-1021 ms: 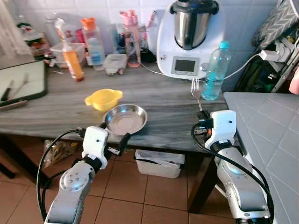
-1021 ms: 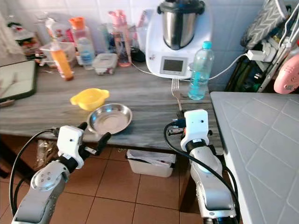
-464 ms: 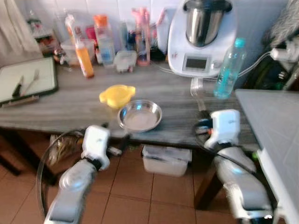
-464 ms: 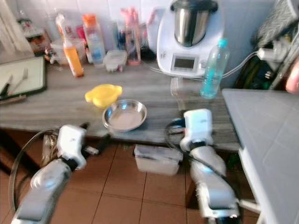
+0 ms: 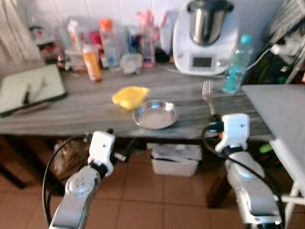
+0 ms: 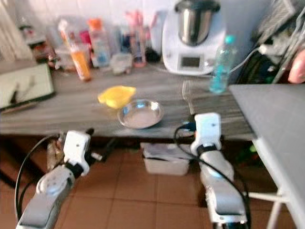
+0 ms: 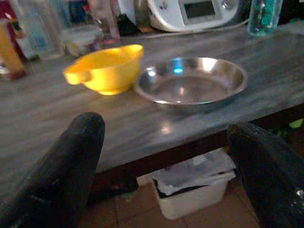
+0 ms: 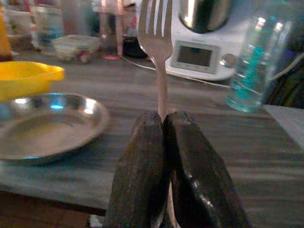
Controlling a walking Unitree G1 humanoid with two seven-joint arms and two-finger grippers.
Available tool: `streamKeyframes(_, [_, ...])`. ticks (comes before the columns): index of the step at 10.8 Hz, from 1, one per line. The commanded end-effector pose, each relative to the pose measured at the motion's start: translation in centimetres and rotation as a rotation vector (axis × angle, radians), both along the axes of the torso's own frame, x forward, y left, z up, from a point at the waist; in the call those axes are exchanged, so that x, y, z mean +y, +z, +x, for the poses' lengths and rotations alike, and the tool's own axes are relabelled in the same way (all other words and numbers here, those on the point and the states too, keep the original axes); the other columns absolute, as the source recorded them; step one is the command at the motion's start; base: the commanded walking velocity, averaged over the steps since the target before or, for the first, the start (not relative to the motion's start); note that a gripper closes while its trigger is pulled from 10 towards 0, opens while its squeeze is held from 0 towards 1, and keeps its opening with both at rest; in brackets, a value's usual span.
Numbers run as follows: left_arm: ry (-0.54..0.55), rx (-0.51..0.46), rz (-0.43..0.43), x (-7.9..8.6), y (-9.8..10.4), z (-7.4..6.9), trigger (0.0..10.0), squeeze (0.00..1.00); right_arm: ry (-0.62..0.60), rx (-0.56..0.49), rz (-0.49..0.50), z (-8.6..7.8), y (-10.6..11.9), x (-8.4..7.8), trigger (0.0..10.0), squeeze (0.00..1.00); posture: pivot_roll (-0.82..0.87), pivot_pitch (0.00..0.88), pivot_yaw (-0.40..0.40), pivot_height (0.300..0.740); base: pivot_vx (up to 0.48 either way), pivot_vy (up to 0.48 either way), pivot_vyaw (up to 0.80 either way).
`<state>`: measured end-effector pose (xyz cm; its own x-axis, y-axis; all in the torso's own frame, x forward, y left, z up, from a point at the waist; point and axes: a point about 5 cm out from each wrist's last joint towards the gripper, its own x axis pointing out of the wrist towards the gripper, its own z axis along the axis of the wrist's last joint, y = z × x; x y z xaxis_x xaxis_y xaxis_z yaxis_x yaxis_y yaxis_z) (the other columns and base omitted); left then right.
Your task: Setting the table
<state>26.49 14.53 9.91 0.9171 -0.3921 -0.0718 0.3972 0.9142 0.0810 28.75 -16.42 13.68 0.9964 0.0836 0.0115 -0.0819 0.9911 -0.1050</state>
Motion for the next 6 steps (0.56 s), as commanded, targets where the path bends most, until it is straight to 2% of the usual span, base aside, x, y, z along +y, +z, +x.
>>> streamKeyframes(1, [0.023,-0.008,0.021,0.7,0.1,0.0,10.0,0.00,0.024,-0.024,0.010,0.1,0.6,0.9,10.0,0.00,0.02,0.003,0.046,0.740,0.000,0.000,0.00])
streamKeyframes(6, [0.000,-0.038,-0.028,-0.3,0.7,-0.2,10.0,0.00,-0.039,-0.022,-0.027,0.3,0.6,-0.2,10.0,0.00,0.02,0.002,0.044,0.740,0.000,0.000,0.00])
